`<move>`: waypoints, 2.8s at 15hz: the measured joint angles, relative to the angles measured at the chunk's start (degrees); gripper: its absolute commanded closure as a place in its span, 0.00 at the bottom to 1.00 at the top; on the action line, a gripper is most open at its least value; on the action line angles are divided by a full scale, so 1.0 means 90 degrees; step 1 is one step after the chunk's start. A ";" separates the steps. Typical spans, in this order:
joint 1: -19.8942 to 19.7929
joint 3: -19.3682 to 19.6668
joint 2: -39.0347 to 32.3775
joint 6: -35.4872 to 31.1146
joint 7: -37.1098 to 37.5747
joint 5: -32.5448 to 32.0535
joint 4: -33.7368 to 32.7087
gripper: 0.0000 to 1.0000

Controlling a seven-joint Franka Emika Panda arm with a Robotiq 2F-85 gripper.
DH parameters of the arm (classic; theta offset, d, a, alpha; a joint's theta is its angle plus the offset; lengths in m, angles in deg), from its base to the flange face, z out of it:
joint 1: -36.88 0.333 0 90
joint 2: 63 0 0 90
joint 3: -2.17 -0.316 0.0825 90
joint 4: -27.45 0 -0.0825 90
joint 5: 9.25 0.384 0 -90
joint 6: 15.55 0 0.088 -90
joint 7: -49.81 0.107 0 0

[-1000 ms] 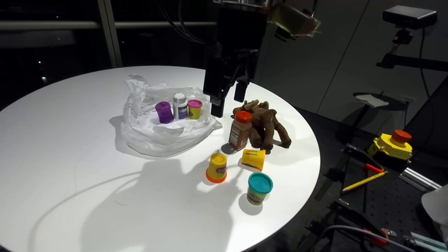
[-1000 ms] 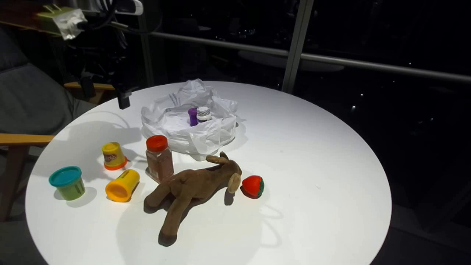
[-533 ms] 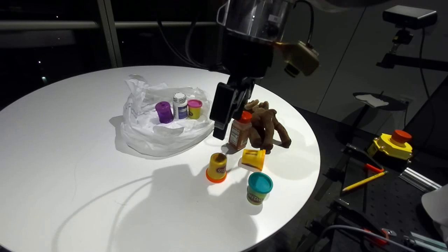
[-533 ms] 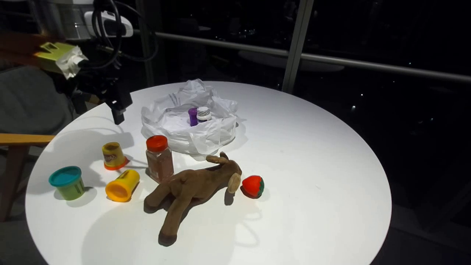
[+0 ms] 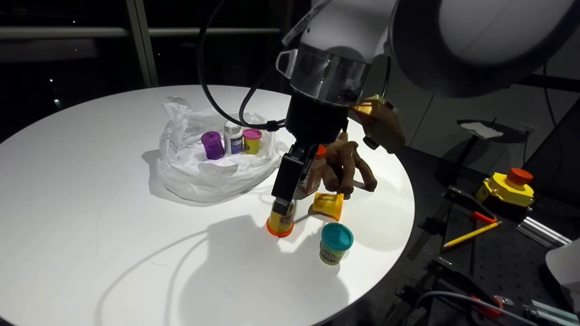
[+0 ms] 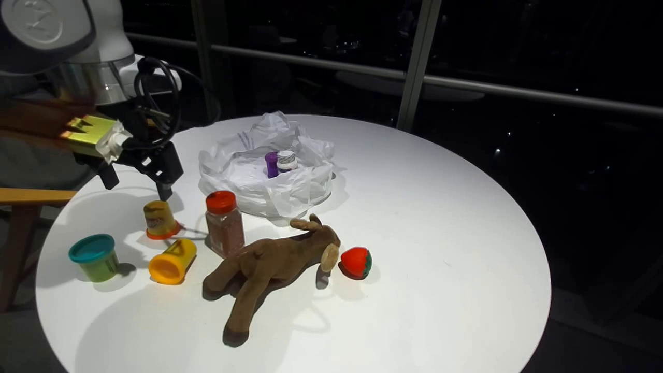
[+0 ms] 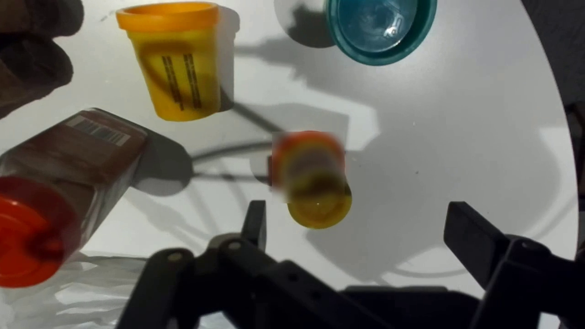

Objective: Put the contents on the table inside the plastic bag.

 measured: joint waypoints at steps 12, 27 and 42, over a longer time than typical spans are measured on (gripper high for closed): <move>0.0013 0.0386 -0.0915 -0.0560 0.0003 -0.0689 -0.0397 0.55; 0.0495 0.0862 0.0071 0.1487 0.0973 -0.1549 -0.1779 0.82; -0.0172 0.0897 -0.1698 0.0765 0.0633 -0.1614 -0.3041 0.82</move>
